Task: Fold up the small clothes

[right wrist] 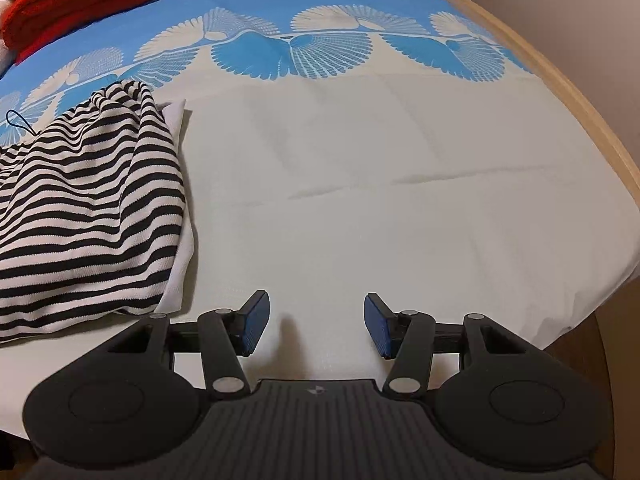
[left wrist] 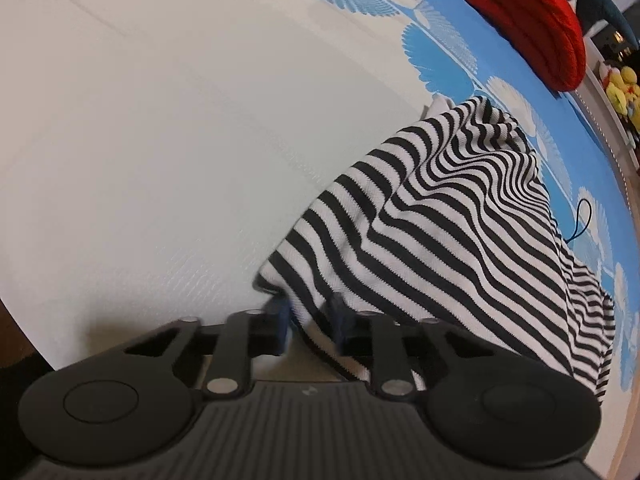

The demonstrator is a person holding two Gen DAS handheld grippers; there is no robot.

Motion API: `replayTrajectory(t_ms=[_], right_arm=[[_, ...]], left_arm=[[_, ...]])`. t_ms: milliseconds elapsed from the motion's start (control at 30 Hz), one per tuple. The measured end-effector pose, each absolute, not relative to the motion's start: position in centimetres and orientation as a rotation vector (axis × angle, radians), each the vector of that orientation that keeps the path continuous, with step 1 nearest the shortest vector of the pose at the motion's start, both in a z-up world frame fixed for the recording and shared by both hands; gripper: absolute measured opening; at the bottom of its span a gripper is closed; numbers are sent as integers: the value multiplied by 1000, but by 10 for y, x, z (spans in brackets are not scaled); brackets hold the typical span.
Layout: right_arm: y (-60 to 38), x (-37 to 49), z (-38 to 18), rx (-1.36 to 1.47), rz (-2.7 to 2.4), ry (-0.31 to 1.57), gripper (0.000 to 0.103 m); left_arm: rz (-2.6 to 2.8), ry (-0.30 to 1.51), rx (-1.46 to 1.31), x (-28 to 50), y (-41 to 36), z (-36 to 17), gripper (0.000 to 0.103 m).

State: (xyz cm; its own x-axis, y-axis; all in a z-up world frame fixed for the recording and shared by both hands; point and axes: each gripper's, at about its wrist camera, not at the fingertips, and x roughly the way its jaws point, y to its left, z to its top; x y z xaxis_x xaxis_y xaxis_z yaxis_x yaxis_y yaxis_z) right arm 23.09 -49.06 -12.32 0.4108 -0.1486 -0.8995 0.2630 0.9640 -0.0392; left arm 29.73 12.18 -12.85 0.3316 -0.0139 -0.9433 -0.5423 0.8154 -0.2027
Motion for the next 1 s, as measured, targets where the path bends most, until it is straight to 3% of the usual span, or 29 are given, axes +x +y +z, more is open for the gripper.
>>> replayTrajectory(t_ms=[233, 267, 333, 467, 533, 600, 667, 833, 1000], right_arm=[[-490, 230, -123, 117, -263, 1116, 54], [-489, 230, -122, 117, -264, 1115, 54], [-489, 231, -122, 115, -262, 1115, 54], [-486, 231, -122, 106, -259, 1116, 54], [-486, 231, -122, 105, -262, 1115, 54], [-486, 231, -122, 104, -264, 1115, 54], [-487, 231, -122, 103, -264, 1115, 54], [-490, 232, -121, 116, -273, 1110, 54], [-496, 232, -118, 147, -293, 1096, 54]], left_arm=[[365, 1182, -536, 297, 120, -126, 12], [368, 1184, -556, 296, 122, -126, 15], [390, 1202, -596, 295, 126, -129, 35], [381, 1215, -552, 297, 123, -130, 38], [379, 1215, -545, 298, 123, -131, 37], [376, 1208, -536, 299, 122, -130, 21], [368, 1201, -515, 301, 120, -129, 12], [367, 1183, -449, 303, 108, -123, 8], [323, 1098, -312, 315, 83, -81, 7]])
